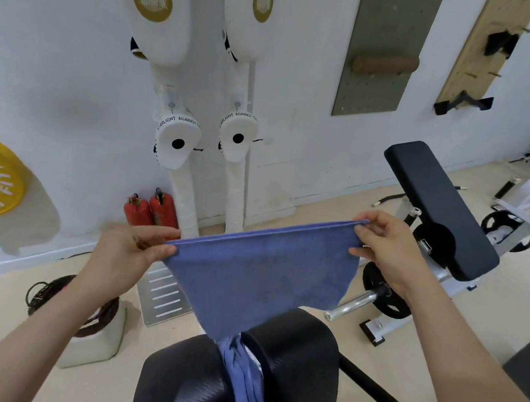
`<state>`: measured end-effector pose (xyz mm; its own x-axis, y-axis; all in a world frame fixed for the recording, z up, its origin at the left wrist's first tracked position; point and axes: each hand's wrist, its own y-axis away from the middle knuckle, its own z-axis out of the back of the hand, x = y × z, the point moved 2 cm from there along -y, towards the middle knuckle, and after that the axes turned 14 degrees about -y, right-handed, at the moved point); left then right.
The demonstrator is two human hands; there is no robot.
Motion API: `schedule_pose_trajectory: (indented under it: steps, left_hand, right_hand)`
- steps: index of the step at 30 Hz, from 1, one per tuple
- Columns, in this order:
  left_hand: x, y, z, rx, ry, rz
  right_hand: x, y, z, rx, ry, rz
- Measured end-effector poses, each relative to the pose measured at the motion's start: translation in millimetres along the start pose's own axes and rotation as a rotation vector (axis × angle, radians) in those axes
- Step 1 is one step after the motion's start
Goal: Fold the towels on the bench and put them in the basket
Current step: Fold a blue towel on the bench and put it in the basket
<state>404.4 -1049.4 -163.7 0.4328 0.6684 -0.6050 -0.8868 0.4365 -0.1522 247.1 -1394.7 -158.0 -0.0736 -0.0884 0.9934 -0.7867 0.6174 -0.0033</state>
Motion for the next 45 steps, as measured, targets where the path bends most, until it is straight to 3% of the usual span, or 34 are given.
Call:
schedule_pose_trajectory:
  steps: [3, 5, 10, 14, 22, 29, 33, 41, 45]
  left_hand:
    - [12.2, -8.8, -6.8, 0.288, -0.426, -0.084]
    - [3.2, -9.4, -17.9, 0.408, -0.53, -0.153]
    - [-87.5, -7.7, -61.0, 0.37, 0.272, -0.21]
    - [-137.1, -16.3, -82.1, 0.3, 0.454, -0.195]
    - [-158.5, -41.0, -74.4, 0.175, 0.445, -0.302]
    - [-148.8, -63.1, -50.9, 0.104, 0.38, -0.304]
    - [-135.0, -75.7, -33.7, 0.038, 0.318, -0.3]
    - [-48.3, -106.4, -60.7, -0.006, 0.068, -0.096]
    - [-12.5, -122.8, -101.2, -0.037, -0.054, 0.013]
  right_hand:
    - [11.4, 7.4, -10.9, 0.03, 0.186, 0.094]
    - [18.7, 14.2, -28.2, 0.106, 0.248, 0.133]
    - [23.9, 24.9, -66.5, 0.294, 0.296, 0.154]
    - [32.7, 23.7, -63.3, 0.346, 0.25, 0.149]
    - [16.8, 18.7, -18.0, 0.61, 0.027, -0.105]
    - [-29.9, 12.3, -43.0, 0.517, 0.079, 0.027]
    - [-52.5, 8.1, -56.9, 0.52, 0.133, 0.001]
    - [-76.7, -62.8, -5.5, 0.501, 0.819, -0.061]
    - [-99.3, -121.2, -5.5, 0.389, 0.873, 0.031]
